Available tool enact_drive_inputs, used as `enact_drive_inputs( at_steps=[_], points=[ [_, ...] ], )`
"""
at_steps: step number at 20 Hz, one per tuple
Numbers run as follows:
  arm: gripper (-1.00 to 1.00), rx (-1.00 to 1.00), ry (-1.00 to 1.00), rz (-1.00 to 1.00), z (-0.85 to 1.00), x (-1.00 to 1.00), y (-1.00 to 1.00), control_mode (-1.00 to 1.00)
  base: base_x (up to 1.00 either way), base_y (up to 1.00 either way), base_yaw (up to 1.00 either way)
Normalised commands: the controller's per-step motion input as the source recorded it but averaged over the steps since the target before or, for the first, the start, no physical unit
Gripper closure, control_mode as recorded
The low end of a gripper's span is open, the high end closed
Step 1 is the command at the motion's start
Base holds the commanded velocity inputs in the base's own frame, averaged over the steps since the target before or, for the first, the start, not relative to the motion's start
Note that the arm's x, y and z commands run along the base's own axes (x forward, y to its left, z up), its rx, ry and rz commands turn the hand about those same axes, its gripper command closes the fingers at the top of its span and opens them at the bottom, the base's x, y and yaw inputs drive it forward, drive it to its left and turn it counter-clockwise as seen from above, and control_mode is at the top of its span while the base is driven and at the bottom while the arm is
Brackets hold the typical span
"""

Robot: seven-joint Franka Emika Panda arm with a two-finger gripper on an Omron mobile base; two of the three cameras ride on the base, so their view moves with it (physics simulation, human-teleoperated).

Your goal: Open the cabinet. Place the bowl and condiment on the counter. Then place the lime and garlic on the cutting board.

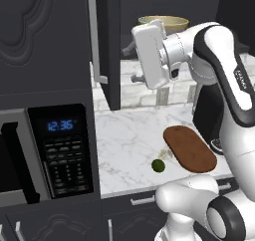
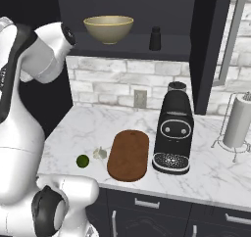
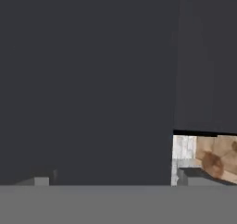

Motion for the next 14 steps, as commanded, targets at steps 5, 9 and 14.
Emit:
enact_drive_inputs(
  at_steps=[5, 9, 14],
  points=[
    [-1.0, -0.08, -0.11, -0.12, -0.1, 0.0, -0.93, -1.0, 0.0, 0.0, 0.0],
    [-1.0, -0.33, -0.11, -0.03, 0.05, 0.07, -0.68, -1.0, 0.0, 0.0, 0.0],
    [-1.0, -0.51, -0.27, 0.0, 0.18, 0.06, -0.51, -1.0, 0.0, 0.0, 0.0]
  ],
)
